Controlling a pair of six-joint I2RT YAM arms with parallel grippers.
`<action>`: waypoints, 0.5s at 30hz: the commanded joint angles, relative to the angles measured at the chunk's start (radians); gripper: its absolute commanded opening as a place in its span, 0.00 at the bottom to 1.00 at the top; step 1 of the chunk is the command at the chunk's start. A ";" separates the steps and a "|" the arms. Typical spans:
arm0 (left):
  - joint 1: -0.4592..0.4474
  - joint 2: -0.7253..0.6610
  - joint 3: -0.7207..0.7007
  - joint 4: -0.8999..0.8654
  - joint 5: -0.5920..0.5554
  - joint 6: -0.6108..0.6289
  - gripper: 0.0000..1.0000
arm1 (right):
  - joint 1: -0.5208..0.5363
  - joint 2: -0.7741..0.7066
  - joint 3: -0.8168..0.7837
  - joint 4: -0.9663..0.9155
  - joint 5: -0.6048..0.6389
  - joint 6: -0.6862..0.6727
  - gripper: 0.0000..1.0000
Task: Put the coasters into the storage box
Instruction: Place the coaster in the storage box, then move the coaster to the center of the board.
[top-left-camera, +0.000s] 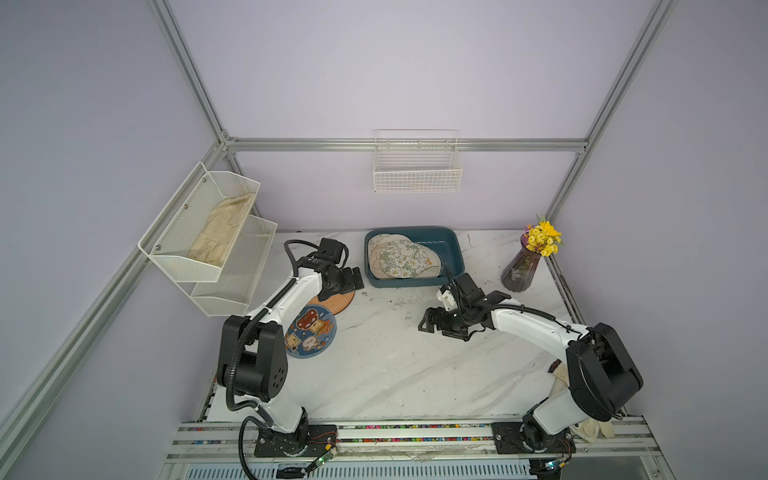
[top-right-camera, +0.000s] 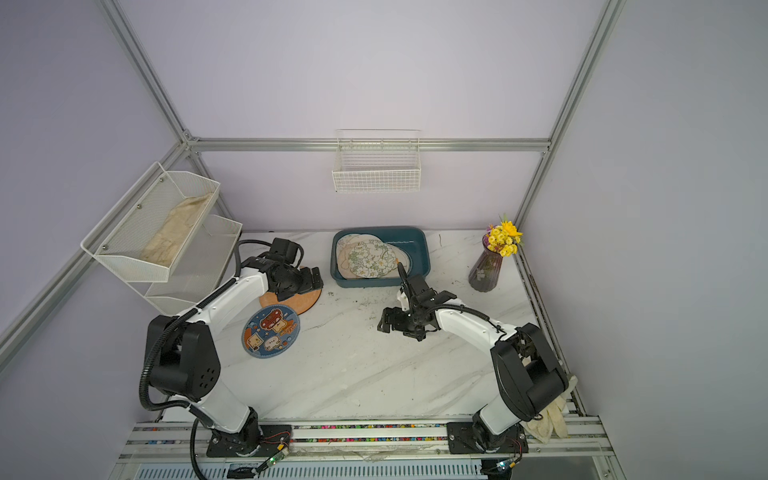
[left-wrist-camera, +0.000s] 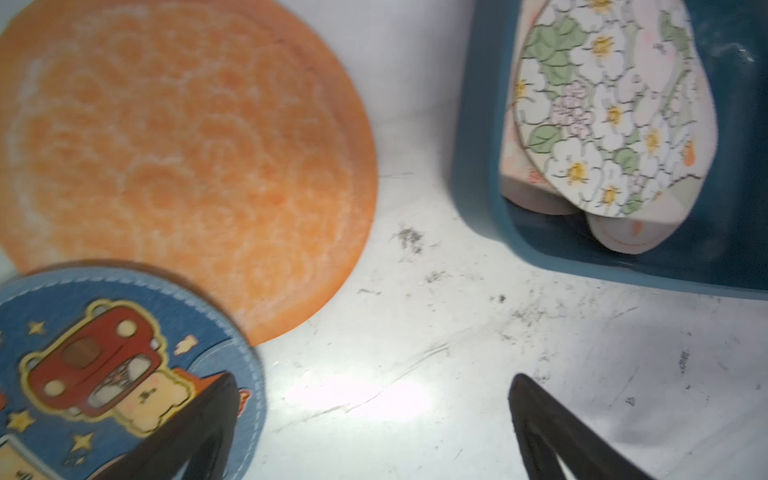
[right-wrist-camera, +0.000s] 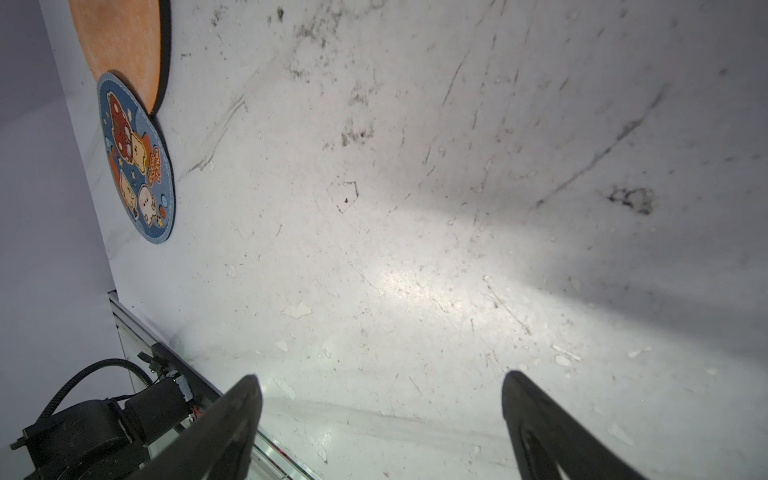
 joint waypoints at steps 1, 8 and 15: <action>0.069 -0.081 -0.130 0.047 -0.024 -0.019 1.00 | -0.002 0.012 0.036 -0.013 -0.006 -0.013 0.92; 0.240 -0.135 -0.291 0.115 -0.027 0.011 1.00 | 0.013 0.025 0.062 -0.020 -0.003 -0.014 0.92; 0.366 -0.082 -0.301 0.187 -0.003 0.050 1.00 | 0.028 0.025 0.075 -0.025 0.008 -0.012 0.92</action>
